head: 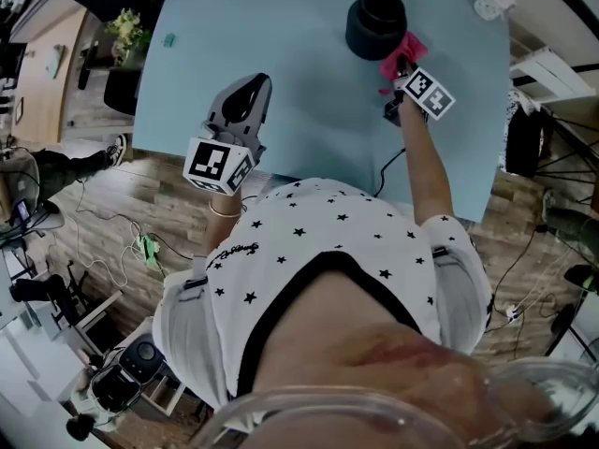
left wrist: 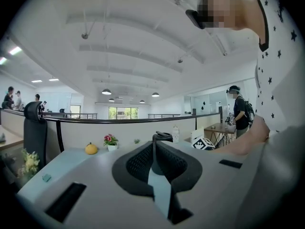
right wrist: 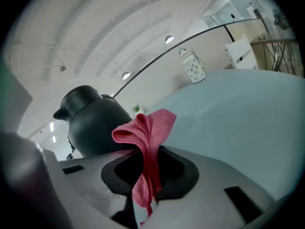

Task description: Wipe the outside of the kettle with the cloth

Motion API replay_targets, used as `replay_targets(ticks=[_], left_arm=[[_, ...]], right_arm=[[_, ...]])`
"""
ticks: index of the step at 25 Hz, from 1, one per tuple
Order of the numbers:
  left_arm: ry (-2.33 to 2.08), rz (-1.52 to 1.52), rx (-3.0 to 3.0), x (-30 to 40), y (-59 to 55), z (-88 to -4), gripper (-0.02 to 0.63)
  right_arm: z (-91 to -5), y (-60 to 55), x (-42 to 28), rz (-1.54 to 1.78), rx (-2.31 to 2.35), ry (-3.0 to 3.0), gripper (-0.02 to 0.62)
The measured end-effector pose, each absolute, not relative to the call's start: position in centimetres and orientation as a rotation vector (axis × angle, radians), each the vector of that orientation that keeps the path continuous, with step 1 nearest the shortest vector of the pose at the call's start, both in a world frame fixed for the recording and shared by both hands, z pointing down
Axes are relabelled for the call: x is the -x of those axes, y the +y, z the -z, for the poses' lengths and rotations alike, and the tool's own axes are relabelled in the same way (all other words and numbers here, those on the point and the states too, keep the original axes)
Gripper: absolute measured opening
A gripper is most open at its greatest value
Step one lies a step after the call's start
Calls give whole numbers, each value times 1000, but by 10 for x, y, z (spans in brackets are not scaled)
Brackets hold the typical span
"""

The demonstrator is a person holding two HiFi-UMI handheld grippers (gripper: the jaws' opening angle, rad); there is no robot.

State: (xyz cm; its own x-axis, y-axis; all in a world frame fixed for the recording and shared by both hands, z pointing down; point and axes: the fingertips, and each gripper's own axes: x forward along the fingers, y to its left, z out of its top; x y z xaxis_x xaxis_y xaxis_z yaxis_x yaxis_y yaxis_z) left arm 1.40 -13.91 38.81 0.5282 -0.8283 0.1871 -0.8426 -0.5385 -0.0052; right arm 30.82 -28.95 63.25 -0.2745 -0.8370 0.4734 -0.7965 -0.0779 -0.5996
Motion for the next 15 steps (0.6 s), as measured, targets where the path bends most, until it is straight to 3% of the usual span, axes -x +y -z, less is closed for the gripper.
replay_targets(ticks=[8, 15], left_arm=[[-1461, -243, -2673, -14, -131, -390, 40], [-1389, -221, -2734, -7, -143, -385, 40]], right_arm=[[-603, -272, -340, 1162, 1885, 2047, 67], [-513, -243, -332, 795, 1847, 2146, 69]])
